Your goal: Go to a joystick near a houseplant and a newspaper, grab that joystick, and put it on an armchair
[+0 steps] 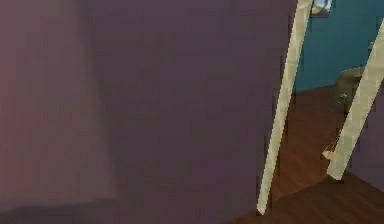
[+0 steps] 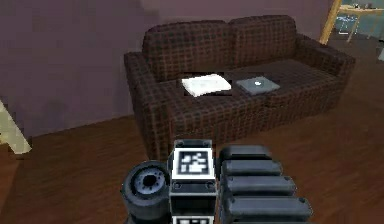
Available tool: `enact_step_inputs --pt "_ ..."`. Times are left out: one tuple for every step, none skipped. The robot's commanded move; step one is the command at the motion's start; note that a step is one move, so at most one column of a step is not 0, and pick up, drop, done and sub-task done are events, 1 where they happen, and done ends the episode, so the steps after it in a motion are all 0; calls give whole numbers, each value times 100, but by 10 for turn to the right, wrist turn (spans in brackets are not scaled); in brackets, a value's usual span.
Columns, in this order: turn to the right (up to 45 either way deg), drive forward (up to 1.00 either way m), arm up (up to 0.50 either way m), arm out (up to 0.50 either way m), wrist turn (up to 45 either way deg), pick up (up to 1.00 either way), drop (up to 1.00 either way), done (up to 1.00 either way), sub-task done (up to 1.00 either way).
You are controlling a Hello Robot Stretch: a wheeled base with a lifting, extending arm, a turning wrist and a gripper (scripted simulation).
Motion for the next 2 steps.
enact_step_inputs --pt "-30 0 0 0 0 0 0 0 0" --pt "450 0 0 0 0 0 0 0 0"
